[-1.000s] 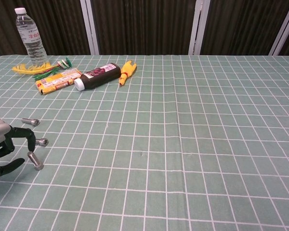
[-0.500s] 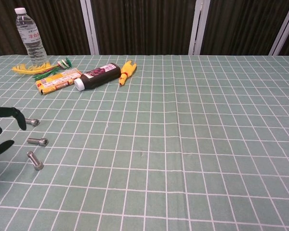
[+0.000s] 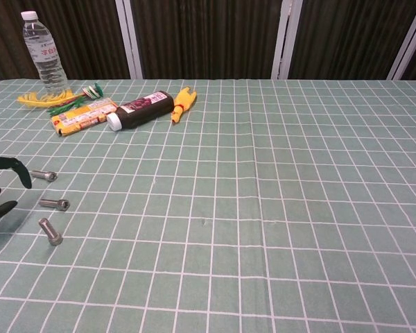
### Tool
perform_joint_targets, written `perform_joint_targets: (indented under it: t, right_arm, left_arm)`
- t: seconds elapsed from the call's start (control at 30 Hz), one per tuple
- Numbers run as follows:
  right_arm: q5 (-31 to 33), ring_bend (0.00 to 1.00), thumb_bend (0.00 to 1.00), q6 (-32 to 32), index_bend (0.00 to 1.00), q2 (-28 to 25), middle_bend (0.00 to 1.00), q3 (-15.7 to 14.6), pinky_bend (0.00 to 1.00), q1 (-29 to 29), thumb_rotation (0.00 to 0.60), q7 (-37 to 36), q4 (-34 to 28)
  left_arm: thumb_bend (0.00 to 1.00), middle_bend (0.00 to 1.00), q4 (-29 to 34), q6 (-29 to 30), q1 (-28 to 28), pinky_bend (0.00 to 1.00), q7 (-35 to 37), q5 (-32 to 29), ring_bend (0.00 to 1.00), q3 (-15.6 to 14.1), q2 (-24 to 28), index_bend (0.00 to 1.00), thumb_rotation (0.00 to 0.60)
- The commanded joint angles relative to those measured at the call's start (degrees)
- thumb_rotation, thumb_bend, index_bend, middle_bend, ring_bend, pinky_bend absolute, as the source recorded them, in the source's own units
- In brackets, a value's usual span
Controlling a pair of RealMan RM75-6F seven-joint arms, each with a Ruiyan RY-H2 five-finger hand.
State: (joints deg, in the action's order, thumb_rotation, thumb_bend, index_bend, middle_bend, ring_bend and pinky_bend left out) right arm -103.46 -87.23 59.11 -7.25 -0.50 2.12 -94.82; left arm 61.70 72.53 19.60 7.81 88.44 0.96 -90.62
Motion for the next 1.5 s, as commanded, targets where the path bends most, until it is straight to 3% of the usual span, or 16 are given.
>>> perform_joint_targets:
  t: [0.03,0.33,1.07,1.5]
  right_arm:
    - [0.16,0.0,0.31,0.01,0.0,-0.04,0.0,0.09,0.0,-0.03,0.6,-0.06,-0.06]
    - [0.42,0.0,0.31,-0.04,0.0,-0.24,0.0,0.23,0.0,-0.13,0.6,-0.61,-0.02]
    - [0.62,0.0,0.31,-0.17,0.0,-0.34,0.0,0.3,0.0,-0.07,0.6,-0.68,-0.06]
    - [0.53,0.0,0.31,-0.34,0.0,-0.41,0.0,0.29,0.0,-0.03,0.6,-0.86,-0.02]
  left_arm:
    - [0.41,1.0,-3.46,-1.82,1.4,1.0,1.56,-0.91,1.0,0.46,-2.74,0.42,0.6]
    - [0.41,1.0,-7.23,-3.31,2.57,1.0,2.09,-1.55,1.0,0.77,-5.55,0.43,0.6]
    - [0.41,1.0,-9.2,-4.26,3.43,1.0,1.81,-1.7,1.0,0.09,-7.07,0.49,0.6]
    - [0.44,1.0,-9.43,-3.79,3.49,1.0,0.68,-1.94,1.0,0.19,-7.34,0.58,0.6]
